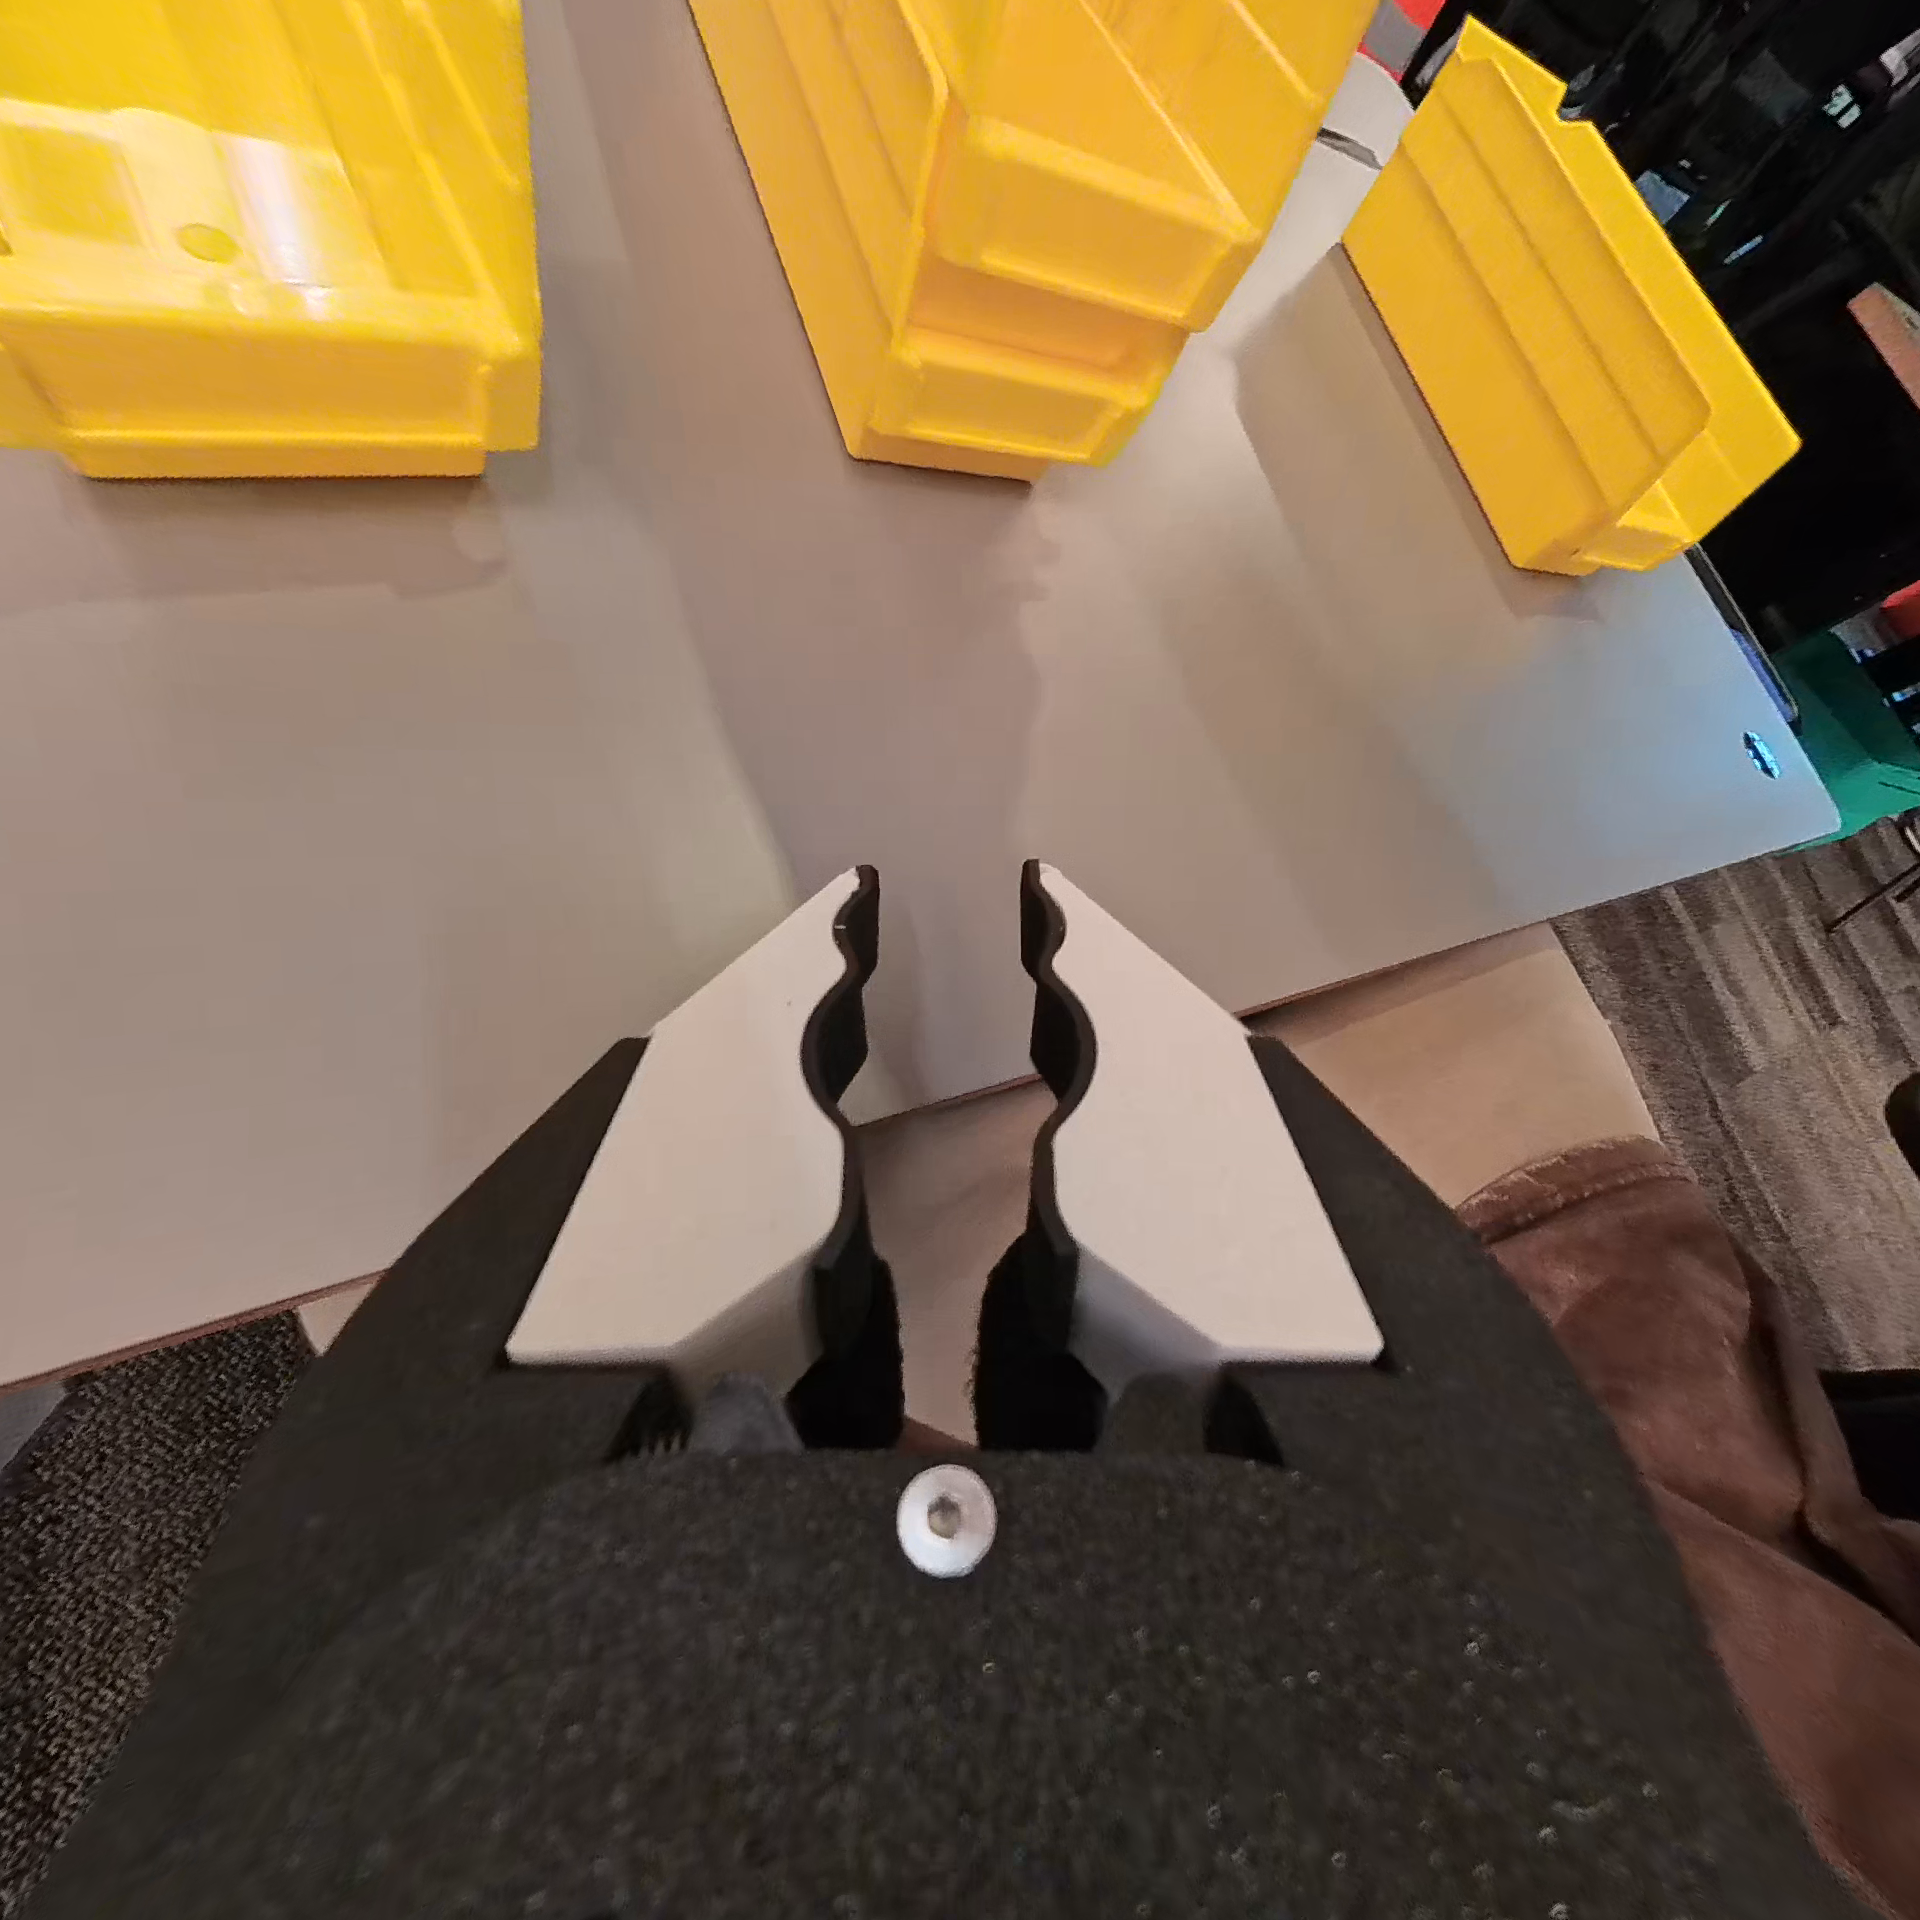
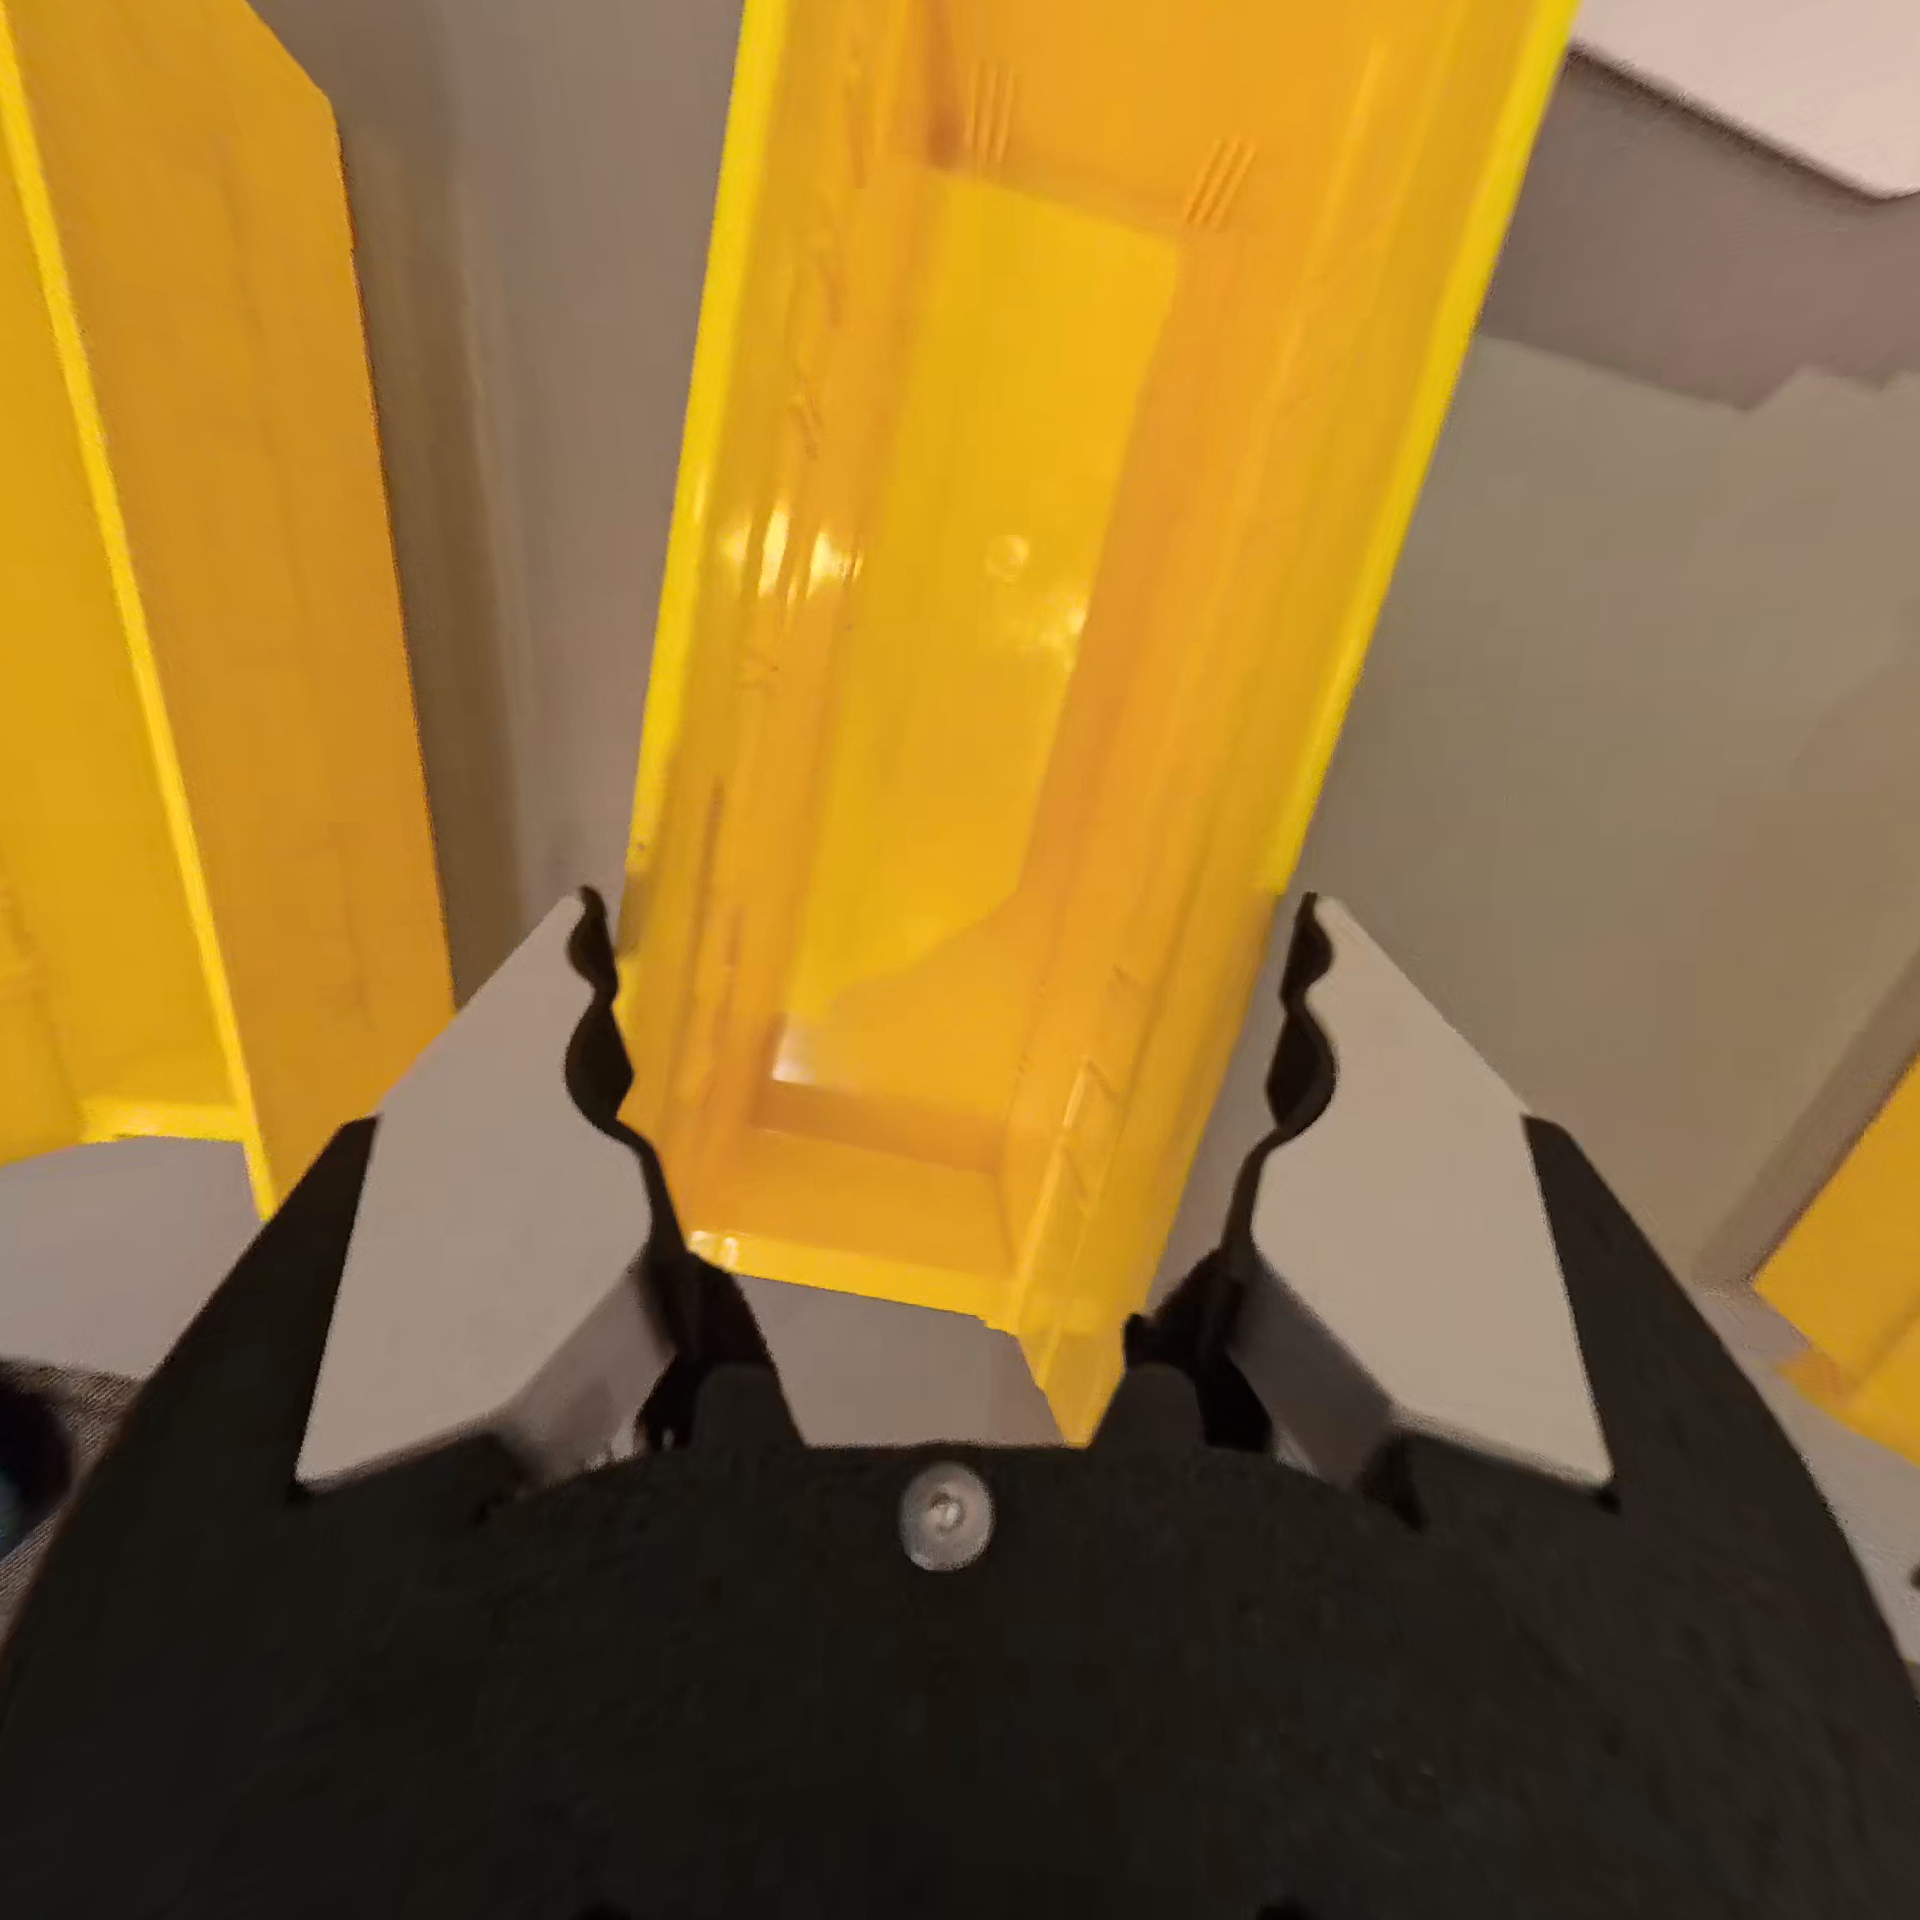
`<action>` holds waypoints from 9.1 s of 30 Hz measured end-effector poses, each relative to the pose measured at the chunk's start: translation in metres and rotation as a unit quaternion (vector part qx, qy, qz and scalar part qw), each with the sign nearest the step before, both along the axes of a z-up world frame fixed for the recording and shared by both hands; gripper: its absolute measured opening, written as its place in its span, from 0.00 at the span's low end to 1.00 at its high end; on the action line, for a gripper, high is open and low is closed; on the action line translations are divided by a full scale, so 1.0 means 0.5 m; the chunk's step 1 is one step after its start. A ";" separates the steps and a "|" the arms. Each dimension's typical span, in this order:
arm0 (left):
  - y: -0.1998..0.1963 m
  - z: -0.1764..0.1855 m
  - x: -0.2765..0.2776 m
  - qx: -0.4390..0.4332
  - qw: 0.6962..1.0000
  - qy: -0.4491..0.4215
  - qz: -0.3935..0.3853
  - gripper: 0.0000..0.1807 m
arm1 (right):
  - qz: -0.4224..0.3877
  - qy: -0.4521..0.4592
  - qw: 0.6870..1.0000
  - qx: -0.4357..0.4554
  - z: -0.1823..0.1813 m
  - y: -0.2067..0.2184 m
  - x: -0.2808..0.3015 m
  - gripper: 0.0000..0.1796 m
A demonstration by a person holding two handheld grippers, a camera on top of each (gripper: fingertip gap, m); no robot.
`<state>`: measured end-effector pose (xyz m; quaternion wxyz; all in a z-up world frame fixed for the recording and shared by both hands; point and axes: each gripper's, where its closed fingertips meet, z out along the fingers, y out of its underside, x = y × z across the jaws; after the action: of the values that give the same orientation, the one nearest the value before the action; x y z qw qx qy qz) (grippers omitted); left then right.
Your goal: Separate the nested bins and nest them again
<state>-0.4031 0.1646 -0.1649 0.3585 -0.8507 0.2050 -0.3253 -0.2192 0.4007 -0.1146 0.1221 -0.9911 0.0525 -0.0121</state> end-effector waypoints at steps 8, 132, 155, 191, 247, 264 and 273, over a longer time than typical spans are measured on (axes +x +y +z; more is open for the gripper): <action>0.004 -0.001 0.002 -0.008 1.000 -0.007 -0.002 0.14 | -0.026 0.019 0.999 0.019 0.013 0.000 -0.002 0.56; 0.593 0.226 0.030 -0.163 0.926 0.315 0.130 0.49 | 0.149 0.286 0.883 0.340 -0.081 -0.625 0.081 0.51; 0.490 0.321 0.411 -0.060 0.945 0.315 0.057 0.50 | 0.120 0.281 0.868 0.391 -0.040 -0.615 0.132 0.50; 0.485 0.109 0.402 -0.135 0.929 0.336 0.073 0.52 | 0.140 0.275 0.872 0.379 -0.049 -0.624 0.122 0.48; -0.067 0.036 0.056 0.039 0.995 -0.013 -0.088 0.48 | -0.143 0.014 0.986 0.089 -0.005 -0.251 0.779 0.53; -0.064 0.027 0.046 0.042 0.996 0.009 -0.084 0.46 | -0.034 0.102 0.969 0.221 0.339 -0.031 0.184 0.54; -0.054 0.034 0.032 0.051 0.996 0.011 -0.074 0.45 | -0.045 0.047 0.976 0.208 0.284 0.020 0.068 0.54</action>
<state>-0.3871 0.1375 -0.1477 0.3742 -0.8173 0.2878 -0.3305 -0.1852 0.4108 0.0272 0.3226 -0.9399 0.1045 0.0403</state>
